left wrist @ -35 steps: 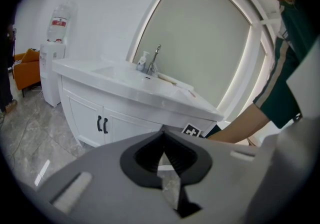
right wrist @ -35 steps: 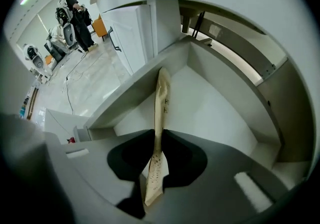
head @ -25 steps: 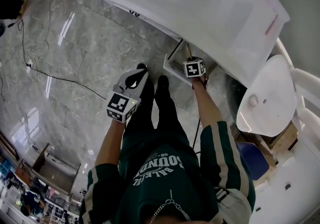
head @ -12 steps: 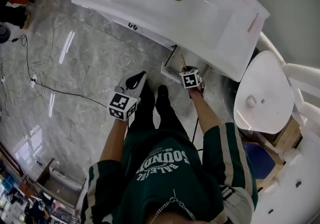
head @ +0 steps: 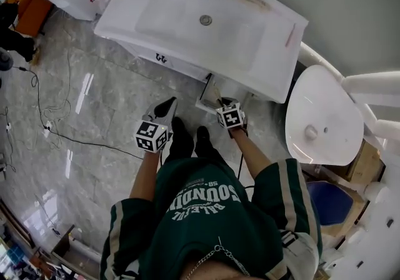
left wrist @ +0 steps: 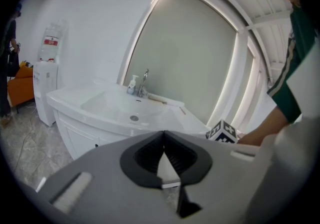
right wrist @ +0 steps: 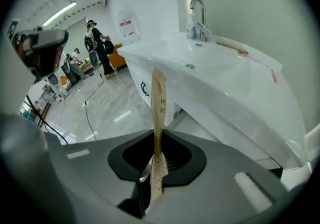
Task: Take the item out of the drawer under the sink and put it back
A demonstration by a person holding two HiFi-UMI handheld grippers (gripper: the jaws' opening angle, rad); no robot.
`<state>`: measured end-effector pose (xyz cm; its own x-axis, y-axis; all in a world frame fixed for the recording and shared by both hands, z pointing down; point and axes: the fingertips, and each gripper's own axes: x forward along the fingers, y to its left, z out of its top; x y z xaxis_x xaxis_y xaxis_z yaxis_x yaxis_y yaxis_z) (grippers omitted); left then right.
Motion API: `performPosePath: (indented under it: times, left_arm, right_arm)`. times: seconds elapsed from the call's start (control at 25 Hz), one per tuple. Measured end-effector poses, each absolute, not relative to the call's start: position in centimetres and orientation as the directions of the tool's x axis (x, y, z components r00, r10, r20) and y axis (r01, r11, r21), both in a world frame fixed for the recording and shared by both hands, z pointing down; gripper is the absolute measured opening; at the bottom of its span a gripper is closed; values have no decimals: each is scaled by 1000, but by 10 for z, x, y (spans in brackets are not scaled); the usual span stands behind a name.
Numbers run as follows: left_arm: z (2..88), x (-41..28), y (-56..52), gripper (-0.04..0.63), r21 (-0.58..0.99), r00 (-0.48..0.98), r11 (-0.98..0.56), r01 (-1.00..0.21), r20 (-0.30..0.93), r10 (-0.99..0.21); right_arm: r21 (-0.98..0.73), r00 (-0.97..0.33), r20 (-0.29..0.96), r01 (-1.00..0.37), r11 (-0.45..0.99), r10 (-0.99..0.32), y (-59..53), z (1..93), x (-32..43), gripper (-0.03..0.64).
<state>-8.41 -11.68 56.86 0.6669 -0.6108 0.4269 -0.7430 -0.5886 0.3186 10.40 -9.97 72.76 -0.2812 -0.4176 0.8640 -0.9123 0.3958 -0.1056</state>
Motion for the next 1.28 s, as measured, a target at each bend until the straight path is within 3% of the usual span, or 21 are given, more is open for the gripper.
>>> performPosePath:
  times: [0.52,0.92,1.28]
  left_arm:
    - [520,-49,-147,49,276,717,-664,-695,333,-612]
    - [459,-46,-185,49,171,729,-713,-680,254,-635]
    - [415,-65,-213,49,121,692,-682,-721,178,-700]
  right_arm:
    - [-114,-312,693,-937,329,-650,-118,596,122,44]
    - [-127,-290,465,-957,261,-837,-164,484,146,45]
    - [-123,-312,303,-950,288,-900,-179,408,150,44]
